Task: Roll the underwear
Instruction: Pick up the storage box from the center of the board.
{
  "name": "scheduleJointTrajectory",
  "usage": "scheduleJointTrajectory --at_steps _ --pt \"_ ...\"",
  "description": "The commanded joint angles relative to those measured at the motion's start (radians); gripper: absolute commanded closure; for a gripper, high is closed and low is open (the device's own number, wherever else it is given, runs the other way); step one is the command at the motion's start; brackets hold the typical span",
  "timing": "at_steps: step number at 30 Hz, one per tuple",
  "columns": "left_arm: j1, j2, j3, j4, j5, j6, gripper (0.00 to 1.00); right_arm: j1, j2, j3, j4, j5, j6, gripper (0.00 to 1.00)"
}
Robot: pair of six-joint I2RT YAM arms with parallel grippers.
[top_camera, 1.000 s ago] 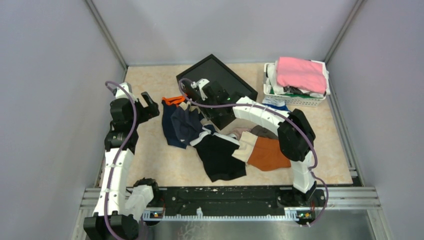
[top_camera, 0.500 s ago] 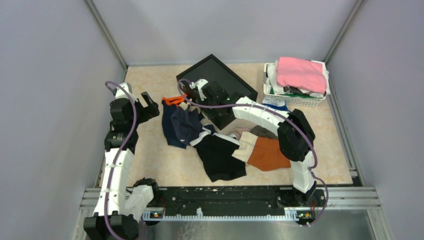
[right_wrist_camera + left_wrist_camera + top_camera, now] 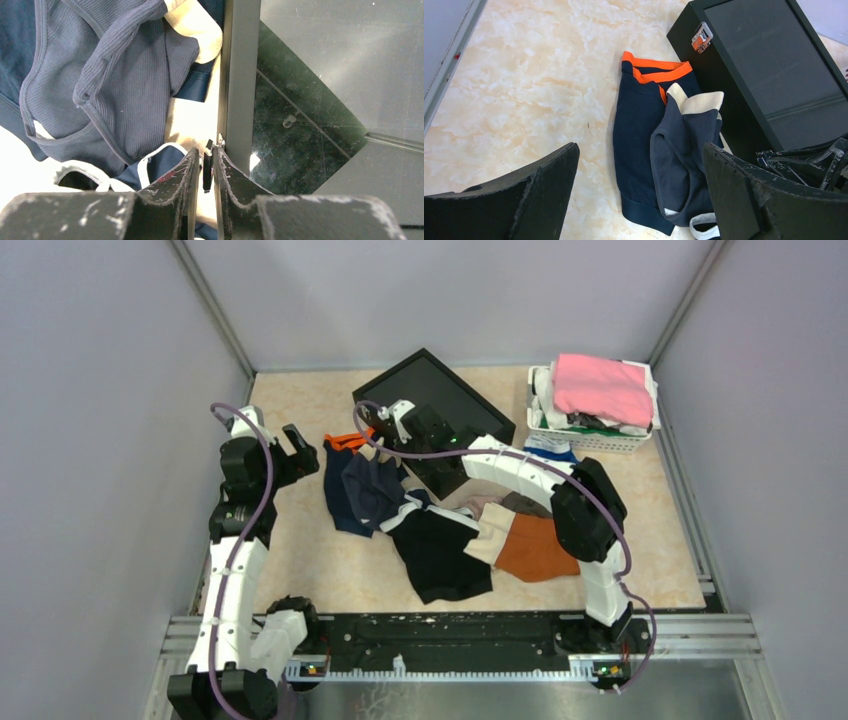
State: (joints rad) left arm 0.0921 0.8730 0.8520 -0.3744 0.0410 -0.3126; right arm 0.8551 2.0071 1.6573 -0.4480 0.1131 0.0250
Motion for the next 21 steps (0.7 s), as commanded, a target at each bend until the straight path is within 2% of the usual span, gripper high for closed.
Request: scheduleJointTrajectory --at_steps 1,5,12,21 --pt "0.011 -0.018 -0.007 0.033 0.012 -0.006 0.01 0.009 0.010 0.012 0.021 0.046 -0.017 0.87" --pt "0.012 -0.020 -0.008 0.032 0.013 -0.006 0.01 0.010 -0.004 0.003 0.027 0.036 -0.012 1.00" --pt "0.013 -0.021 -0.008 0.033 0.013 -0.007 0.01 0.020 -0.042 0.025 0.013 0.008 0.013 1.00" --pt "0.015 -0.031 -0.008 0.027 -0.001 -0.007 0.01 0.123 -0.033 0.118 -0.050 0.039 0.062 1.00"
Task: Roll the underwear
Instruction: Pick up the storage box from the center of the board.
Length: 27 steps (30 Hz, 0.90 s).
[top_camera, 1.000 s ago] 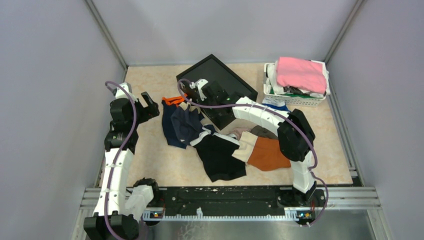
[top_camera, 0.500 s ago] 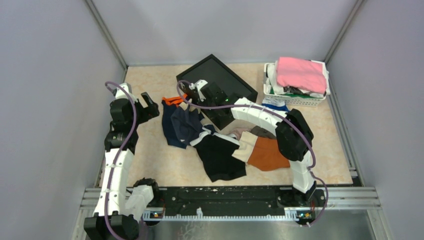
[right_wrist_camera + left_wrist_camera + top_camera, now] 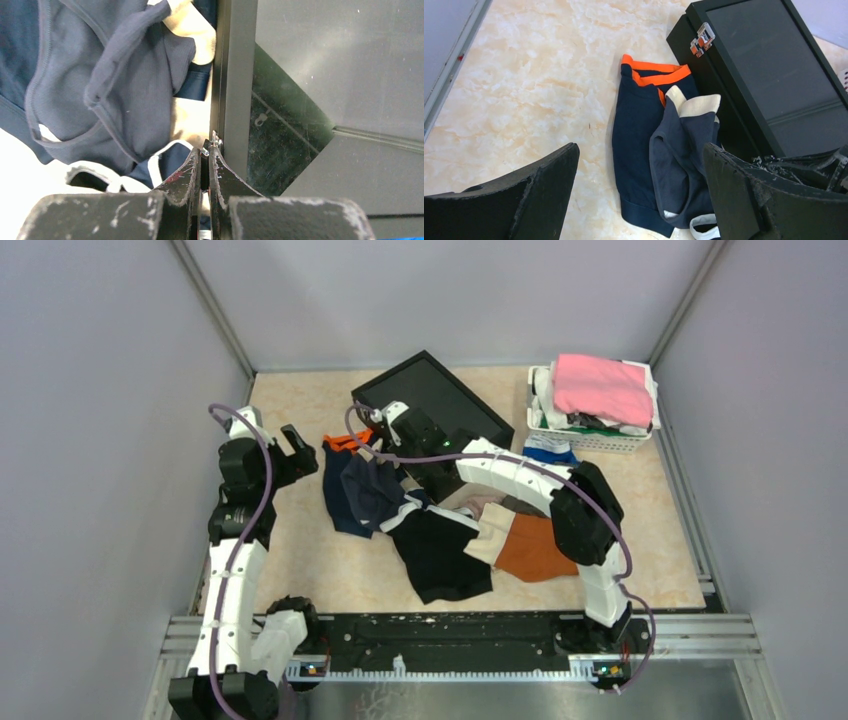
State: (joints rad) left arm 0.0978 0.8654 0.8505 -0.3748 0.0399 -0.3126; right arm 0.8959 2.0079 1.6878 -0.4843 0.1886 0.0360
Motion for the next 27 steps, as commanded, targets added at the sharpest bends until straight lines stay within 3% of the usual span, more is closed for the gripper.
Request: scheduleJointTrajectory --at_steps 1,13,18,23,27 --pt "0.010 -0.022 -0.006 0.027 0.000 -0.008 0.01 0.089 -0.031 0.093 -0.017 -0.043 0.064 1.00" --pt "0.012 -0.020 -0.004 0.029 0.002 -0.009 0.01 0.105 -0.067 0.202 -0.082 -0.095 0.114 1.00" --pt "0.011 -0.029 -0.006 0.044 0.023 -0.019 0.01 0.056 -0.112 0.274 -0.106 -0.254 0.120 1.00" --pt "0.010 -0.035 -0.037 0.130 0.168 -0.022 0.01 -0.065 -0.141 0.281 -0.095 -0.422 0.172 1.00" --pt "0.008 -0.021 -0.129 0.313 0.364 -0.142 0.01 -0.162 -0.156 0.277 -0.086 -0.551 0.201 1.00"
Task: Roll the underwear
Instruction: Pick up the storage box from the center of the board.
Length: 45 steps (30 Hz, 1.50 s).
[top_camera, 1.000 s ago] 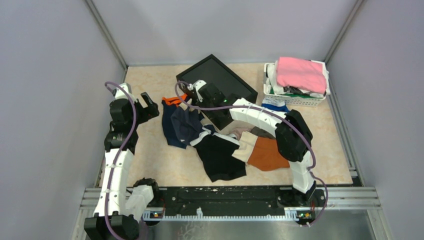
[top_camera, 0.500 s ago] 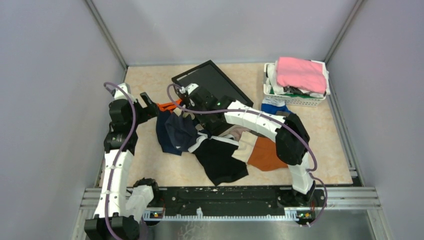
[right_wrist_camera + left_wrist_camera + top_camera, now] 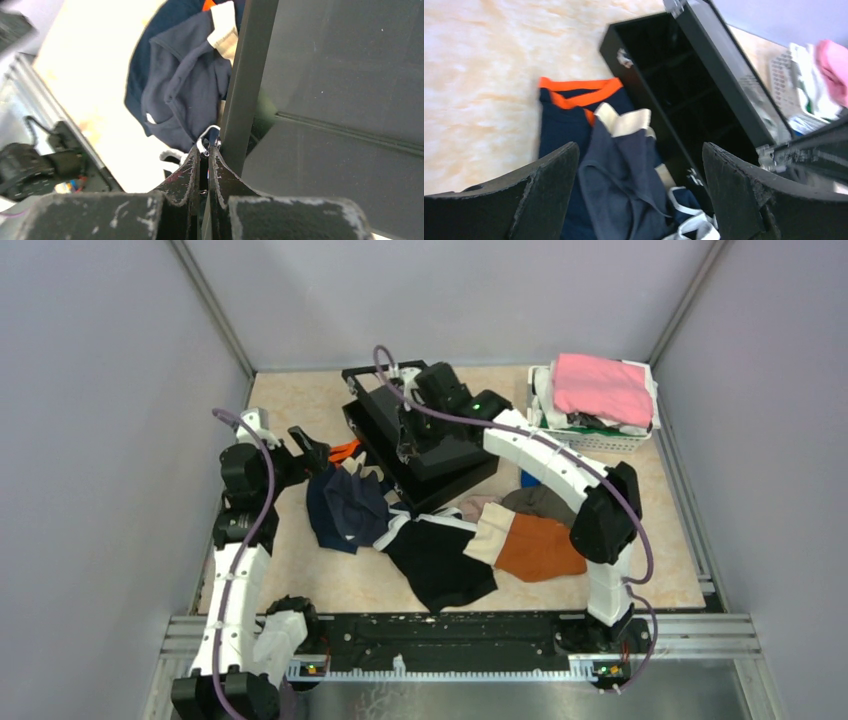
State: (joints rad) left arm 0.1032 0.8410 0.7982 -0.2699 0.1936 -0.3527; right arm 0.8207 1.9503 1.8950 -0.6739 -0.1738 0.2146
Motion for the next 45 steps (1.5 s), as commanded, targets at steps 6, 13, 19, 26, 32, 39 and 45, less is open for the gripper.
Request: scheduleJointTrajectory --at_steps 6,13,19,26,32,39,45 --pt "-0.088 0.108 -0.136 0.471 0.291 -0.222 0.04 -0.228 -0.110 0.053 0.150 -0.404 0.099 1.00" --pt "-0.331 0.335 -0.031 0.618 0.184 -0.227 0.06 -0.342 -0.119 0.047 0.186 -0.506 0.157 1.00" --pt "-0.407 0.577 0.022 0.746 0.173 -0.239 0.09 -0.414 -0.116 0.039 0.220 -0.562 0.196 1.00" --pt "-0.420 0.728 0.030 0.759 0.132 -0.247 0.09 -0.487 -0.122 0.027 0.241 -0.560 0.226 1.00" --pt "-0.427 0.763 0.027 0.712 0.091 -0.242 0.07 -0.554 -0.114 0.039 0.262 -0.566 0.247 1.00" --pt "-0.428 0.768 0.019 0.670 0.057 -0.219 0.05 -0.657 -0.069 0.047 0.323 -0.676 0.295 1.00" --pt "-0.427 0.775 0.034 0.645 0.052 -0.190 0.05 -0.721 -0.003 0.095 0.304 -0.755 0.319 0.97"
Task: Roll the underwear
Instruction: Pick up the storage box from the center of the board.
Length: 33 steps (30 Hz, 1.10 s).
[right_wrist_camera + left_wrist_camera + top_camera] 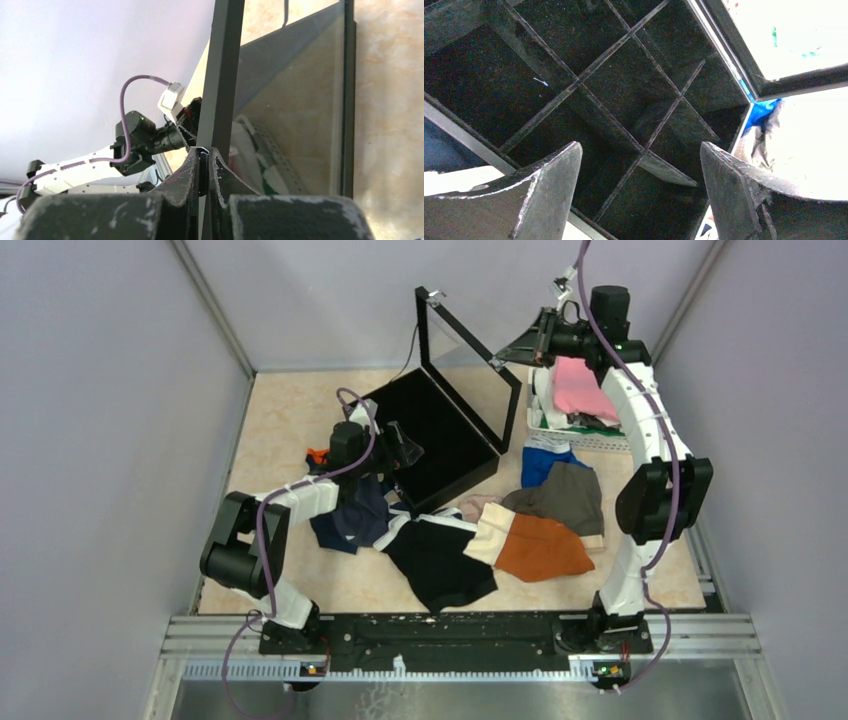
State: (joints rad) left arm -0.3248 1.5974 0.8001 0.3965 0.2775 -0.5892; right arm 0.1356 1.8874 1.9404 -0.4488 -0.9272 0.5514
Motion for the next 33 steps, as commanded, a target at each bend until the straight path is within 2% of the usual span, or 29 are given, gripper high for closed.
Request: scheduleJointTrajectory --at_steps 1,5,14,25,33 --pt "0.002 0.019 0.036 -0.026 -0.032 0.053 0.05 -0.044 0.065 0.045 0.092 -0.013 -0.003 0.96" --pt "0.001 0.024 0.043 -0.041 -0.035 0.067 0.05 -0.063 0.081 0.031 0.141 -0.044 0.027 0.94" --pt "0.001 0.035 0.051 -0.051 -0.027 0.077 0.05 -0.123 0.089 -0.018 0.229 -0.050 0.091 0.76" --pt "0.001 0.034 0.056 -0.050 -0.008 0.078 0.05 -0.199 0.049 -0.018 0.223 -0.032 0.090 0.61" --pt "0.001 0.014 0.091 -0.080 -0.002 0.080 0.04 -0.214 -0.060 -0.006 0.169 0.041 0.046 0.52"
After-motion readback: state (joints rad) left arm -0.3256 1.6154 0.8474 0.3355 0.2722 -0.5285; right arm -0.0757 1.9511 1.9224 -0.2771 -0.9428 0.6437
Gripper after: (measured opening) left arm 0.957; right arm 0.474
